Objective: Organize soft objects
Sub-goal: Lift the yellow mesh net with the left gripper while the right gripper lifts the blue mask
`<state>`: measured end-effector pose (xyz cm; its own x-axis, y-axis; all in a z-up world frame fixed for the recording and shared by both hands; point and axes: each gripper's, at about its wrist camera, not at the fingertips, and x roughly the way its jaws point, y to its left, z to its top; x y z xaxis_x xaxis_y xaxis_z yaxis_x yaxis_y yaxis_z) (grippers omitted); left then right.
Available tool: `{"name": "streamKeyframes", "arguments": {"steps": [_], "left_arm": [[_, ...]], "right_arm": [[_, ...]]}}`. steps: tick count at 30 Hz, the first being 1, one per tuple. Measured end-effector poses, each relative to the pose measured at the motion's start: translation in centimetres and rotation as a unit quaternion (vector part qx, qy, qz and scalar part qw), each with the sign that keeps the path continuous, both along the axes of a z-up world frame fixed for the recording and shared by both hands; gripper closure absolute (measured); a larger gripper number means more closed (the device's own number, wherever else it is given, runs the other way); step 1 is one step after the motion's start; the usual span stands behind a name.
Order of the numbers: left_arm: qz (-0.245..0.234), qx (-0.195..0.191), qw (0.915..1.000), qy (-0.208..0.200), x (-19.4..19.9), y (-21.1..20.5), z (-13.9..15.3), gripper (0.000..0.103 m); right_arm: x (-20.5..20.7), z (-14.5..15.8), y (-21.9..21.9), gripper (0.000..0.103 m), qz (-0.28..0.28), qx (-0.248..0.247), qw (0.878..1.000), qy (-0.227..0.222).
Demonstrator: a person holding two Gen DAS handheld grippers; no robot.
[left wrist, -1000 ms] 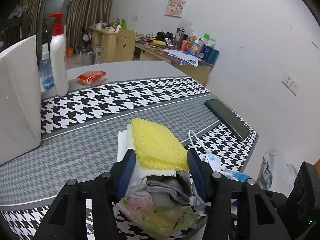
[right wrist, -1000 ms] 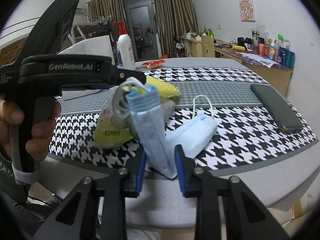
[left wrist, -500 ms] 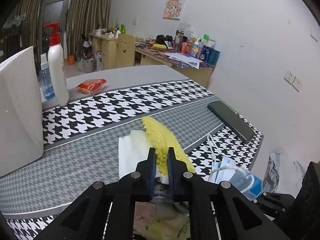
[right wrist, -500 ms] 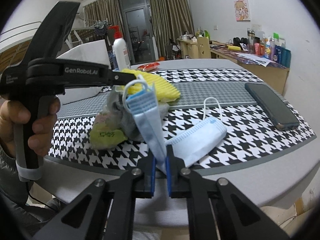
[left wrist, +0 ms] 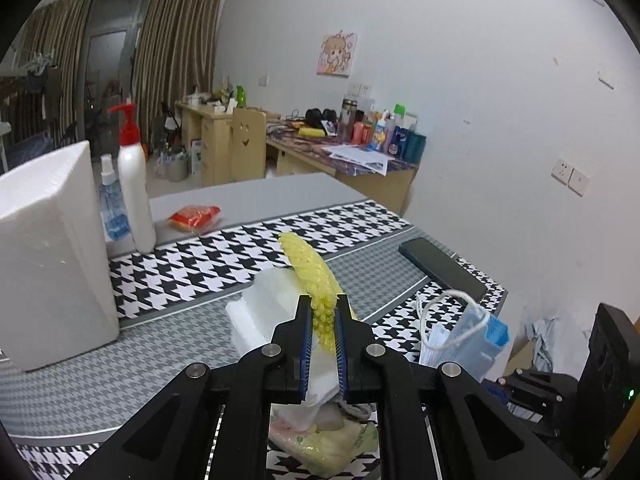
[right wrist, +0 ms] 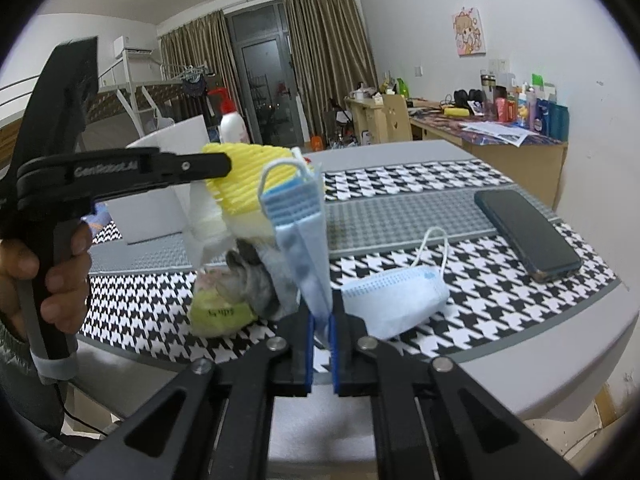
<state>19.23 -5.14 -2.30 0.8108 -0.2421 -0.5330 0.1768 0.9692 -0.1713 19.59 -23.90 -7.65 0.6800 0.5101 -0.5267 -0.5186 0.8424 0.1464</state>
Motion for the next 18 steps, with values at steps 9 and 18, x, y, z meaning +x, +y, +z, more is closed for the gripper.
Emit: {"name": "streamKeyframes", "arguments": {"steps": [9,18], "left_arm": [[0.016,0.009,0.9990,-0.040,-2.6,1.2,1.9,0.092],[0.035,0.019,0.9973,-0.061,-4.8,2.3,2.8,0.092]], "right_arm": [[-0.3,1.8,0.3,0.095,-0.007,0.012,1.000,-0.024],[-0.5,3.1,1.1,0.095,-0.010,0.017,0.999,-0.040]]}}
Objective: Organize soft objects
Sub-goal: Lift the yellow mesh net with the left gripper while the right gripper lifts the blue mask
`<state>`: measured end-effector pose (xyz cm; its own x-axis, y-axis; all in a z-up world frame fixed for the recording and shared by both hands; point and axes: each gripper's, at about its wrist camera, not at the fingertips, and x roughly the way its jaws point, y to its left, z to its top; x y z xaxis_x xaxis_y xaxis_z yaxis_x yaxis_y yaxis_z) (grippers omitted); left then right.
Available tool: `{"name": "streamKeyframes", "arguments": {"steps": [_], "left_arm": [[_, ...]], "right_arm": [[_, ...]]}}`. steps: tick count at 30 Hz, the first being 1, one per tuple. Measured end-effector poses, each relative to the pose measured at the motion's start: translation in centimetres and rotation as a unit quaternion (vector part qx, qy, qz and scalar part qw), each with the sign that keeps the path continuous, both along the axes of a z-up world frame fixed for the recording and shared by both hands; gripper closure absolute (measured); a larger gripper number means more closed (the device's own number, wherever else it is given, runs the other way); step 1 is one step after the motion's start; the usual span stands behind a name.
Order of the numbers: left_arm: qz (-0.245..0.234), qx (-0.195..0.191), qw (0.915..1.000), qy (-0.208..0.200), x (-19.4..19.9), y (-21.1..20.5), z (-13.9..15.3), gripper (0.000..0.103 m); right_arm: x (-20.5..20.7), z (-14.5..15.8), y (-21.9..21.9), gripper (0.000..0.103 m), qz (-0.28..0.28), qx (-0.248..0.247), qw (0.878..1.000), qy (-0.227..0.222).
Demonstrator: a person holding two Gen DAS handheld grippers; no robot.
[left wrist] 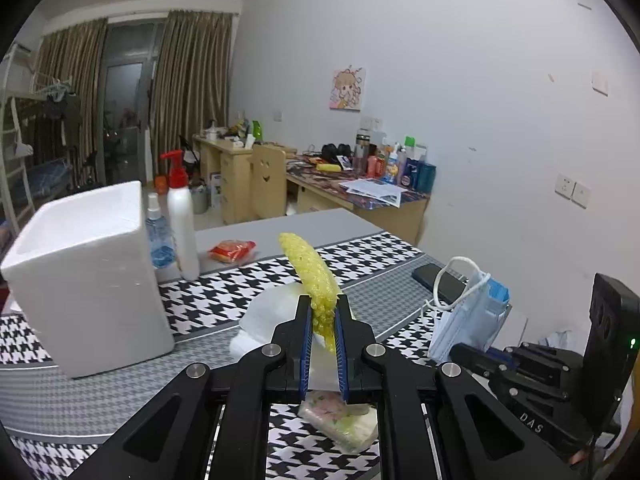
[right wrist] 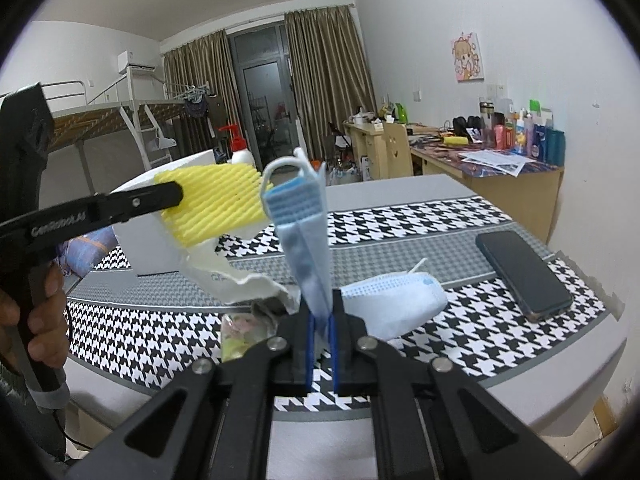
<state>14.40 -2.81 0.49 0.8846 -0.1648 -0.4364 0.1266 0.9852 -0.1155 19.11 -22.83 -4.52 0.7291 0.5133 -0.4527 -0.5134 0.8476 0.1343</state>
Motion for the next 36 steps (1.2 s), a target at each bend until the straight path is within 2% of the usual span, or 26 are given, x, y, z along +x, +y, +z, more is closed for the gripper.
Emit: {"name": "streamKeyframes", "arguments": {"steps": [14,24,29,36], "left_arm": [[0.018,0.002,0.9997,-0.016,-1.8,1.6,0.7,0.092],[0.005,-0.005,0.9999,-0.014,-1.9,1.7,0.4,0.092],[0.001,-0.006,0.9994,-0.033,-2.0,1.7,0.6,0.092],[-0.005,-0.007,1.0000,0.005,-0.9,1.3,-0.9,0.091]], "right_arm": [[-0.5,1.6,1.2,0.094,0.014,0.007,1.000,-0.020],[-0.3,1.4,1.5,0.094,0.020,0.007,1.000,-0.019],[-0.4,1.3,1.7,0.094,0.021,0.006,1.000,-0.019],[-0.5,1.1,1.3,0.094,0.015,0.007,1.000,-0.017]]}}
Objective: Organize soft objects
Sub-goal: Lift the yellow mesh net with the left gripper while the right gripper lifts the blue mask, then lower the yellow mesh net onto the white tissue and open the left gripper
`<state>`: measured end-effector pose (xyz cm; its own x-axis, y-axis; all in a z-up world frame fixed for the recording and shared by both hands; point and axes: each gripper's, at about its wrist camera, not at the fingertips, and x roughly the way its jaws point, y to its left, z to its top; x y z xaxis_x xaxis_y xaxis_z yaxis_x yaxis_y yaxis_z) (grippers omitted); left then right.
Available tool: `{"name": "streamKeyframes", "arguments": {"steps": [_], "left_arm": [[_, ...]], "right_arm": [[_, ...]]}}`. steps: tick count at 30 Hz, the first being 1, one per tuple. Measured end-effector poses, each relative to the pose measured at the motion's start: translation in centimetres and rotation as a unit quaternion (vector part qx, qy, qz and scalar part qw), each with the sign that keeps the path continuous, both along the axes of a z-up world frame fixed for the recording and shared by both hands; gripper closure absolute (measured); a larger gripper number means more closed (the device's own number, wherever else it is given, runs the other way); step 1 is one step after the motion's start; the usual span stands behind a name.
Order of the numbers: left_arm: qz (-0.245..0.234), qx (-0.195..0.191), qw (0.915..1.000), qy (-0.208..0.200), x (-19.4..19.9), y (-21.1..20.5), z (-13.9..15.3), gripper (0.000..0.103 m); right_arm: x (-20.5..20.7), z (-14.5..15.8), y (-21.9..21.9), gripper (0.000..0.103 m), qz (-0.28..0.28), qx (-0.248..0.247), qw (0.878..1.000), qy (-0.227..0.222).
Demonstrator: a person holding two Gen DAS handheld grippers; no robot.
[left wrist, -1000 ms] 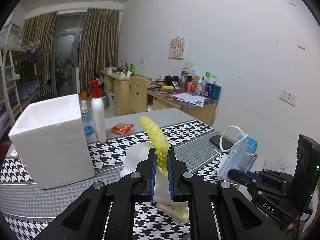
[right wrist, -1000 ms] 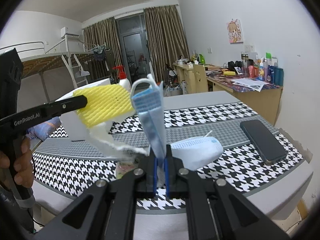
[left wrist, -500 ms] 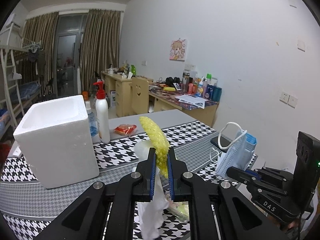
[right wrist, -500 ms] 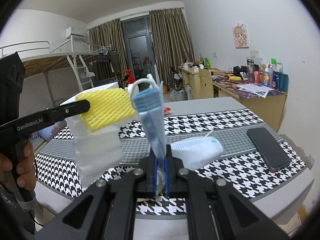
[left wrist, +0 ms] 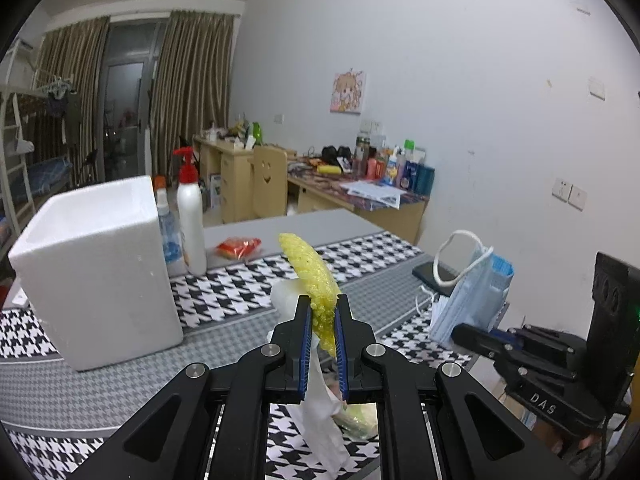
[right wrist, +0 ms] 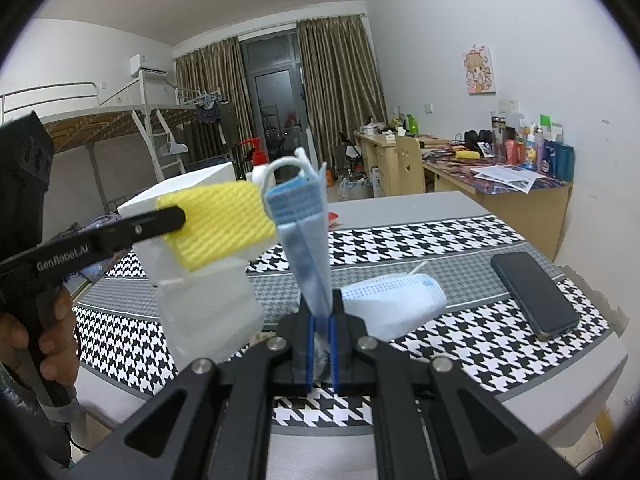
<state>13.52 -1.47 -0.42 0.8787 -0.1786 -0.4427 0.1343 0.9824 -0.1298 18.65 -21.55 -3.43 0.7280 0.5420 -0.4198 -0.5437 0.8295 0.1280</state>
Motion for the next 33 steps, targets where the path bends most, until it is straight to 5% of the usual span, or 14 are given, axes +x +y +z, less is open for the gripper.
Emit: {"name": "streamKeyframes", "arguments": {"steps": [6,9,24,31,33], "left_arm": [[0.009,0.031,0.9992,-0.023,-0.4,-0.5,0.9,0.092],[-0.015,0.010,0.9993,-0.034,-0.6,-0.5,1.6,0.092],[-0.011,0.020,0.9997,-0.004,0.5,-1.0,-0.2,0.091],[0.000,0.004,0.9991,0.042,1.2,-0.2,-3.1,0.090],[0.001,0.009,0.9984,0.055,1.2,-0.2,-3.8,0.081]], "right_arm": [[0.1,-0.4,0.0,0.094,-0.001,-0.001,1.000,0.006],[0.1,-0.4,0.0,0.094,0.000,0.000,1.000,0.008],[0.3,-0.6,-0.2,0.094,-0.003,-0.004,1.000,0.011],[0.5,-1.1,0.0,0.094,0.000,-0.008,1.000,0.017],[0.5,-1.3,0.1,0.094,0.000,-0.010,1.000,0.021]]}}
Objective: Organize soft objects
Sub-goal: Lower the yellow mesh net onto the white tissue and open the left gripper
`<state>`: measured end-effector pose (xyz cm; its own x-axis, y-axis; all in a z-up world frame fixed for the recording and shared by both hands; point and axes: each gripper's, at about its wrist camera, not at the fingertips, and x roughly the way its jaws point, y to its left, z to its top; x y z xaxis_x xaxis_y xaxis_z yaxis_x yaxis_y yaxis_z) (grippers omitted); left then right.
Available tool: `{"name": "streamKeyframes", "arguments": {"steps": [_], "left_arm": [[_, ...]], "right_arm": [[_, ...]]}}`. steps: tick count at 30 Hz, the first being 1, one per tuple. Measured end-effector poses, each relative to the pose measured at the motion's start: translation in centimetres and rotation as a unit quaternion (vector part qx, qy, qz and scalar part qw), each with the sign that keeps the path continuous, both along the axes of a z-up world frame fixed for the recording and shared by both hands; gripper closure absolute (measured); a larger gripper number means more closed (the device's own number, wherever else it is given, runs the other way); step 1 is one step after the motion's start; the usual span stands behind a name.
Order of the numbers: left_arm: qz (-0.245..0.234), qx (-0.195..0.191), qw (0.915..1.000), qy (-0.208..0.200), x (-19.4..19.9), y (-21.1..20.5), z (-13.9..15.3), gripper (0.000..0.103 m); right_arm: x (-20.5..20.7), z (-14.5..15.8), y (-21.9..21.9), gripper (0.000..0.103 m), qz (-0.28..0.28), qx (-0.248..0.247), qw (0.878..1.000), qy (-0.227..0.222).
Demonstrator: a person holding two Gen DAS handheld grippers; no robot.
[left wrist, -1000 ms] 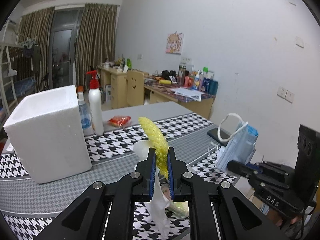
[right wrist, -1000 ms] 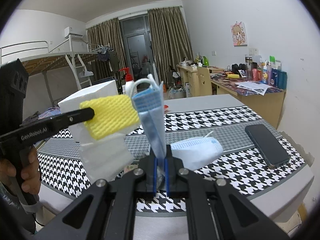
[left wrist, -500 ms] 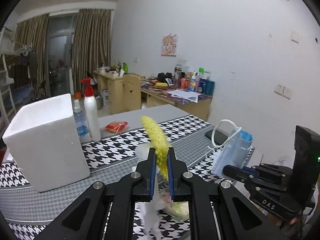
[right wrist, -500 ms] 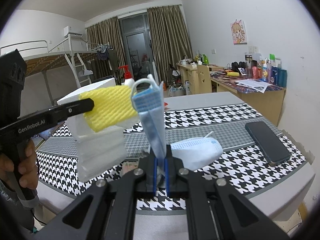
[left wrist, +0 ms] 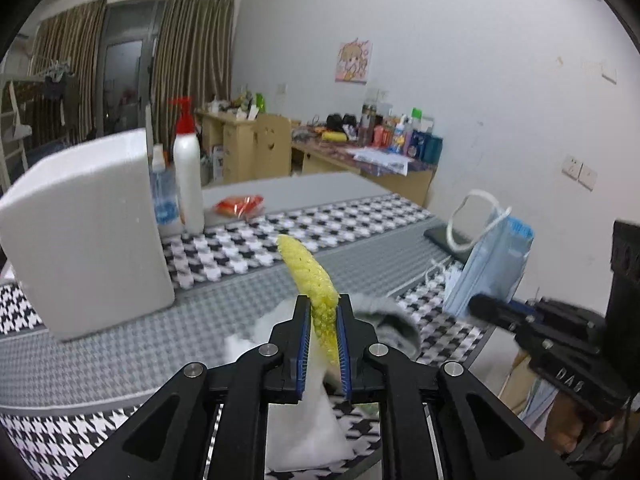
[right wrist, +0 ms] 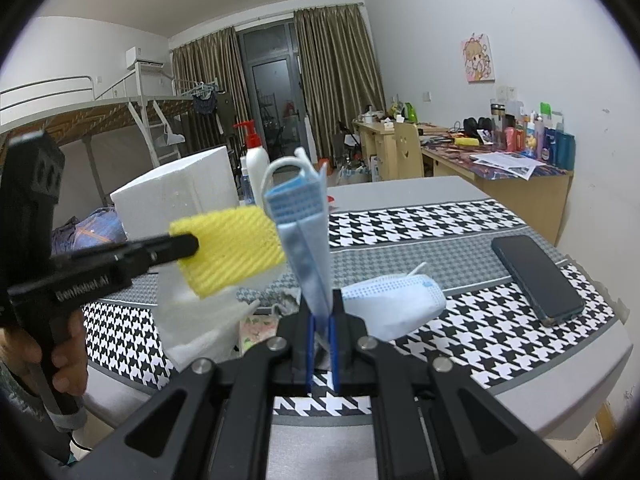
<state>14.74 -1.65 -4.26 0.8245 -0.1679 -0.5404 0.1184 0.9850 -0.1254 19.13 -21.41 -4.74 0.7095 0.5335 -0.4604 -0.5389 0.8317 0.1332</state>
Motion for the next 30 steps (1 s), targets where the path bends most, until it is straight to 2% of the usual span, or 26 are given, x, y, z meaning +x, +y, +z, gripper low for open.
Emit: {"name": "streamKeyframes", "arguments": {"steps": [1,3,7,9,14,18,23,25,30], "left_arm": [[0.003,0.004,1.0000,0.006,0.0,0.1,-0.3,0.074],[0.009,0.006,0.9999,0.009,-0.2,0.3,-0.6,0.050],[0.024,0.011,0.9996,0.011,-0.4,1.1,-0.8,0.040],[0.031,0.016,0.9993,0.010,-0.5,1.2,-0.9,0.029],[0.021,0.040,0.9989,0.008,-0.2,0.6,-0.9,0.028],[0.000,0.051,0.9984,0.025,0.4,-0.3,-1.7,0.028],[0.006,0.055,0.9968,0.057,1.3,-0.3,-3.3,0.028],[0.012,0.061,0.9957,0.068,1.5,-0.2,-3.8,0.030],[0.004,0.066,0.9935,0.093,1.6,-0.5,-5.0,0.043]], "right_arm": [[0.1,-0.1,0.0,0.094,0.001,-0.001,1.000,0.002],[0.1,-0.2,0.1,0.094,0.002,-0.002,1.000,0.004],[0.1,-0.4,0.4,0.094,0.006,-0.003,1.000,0.006],[0.1,-0.4,0.6,0.094,0.008,-0.003,1.000,0.007],[0.0,-0.4,0.9,0.094,0.013,-0.003,1.000,0.006],[0.1,-0.4,0.9,0.094,0.011,-0.004,1.000,0.007],[0.4,-0.7,0.8,0.094,0.009,-0.007,1.000,0.013],[0.5,-0.9,0.7,0.094,0.008,-0.008,1.000,0.016],[0.8,-1.1,0.8,0.094,0.008,-0.008,1.000,0.023]]}}
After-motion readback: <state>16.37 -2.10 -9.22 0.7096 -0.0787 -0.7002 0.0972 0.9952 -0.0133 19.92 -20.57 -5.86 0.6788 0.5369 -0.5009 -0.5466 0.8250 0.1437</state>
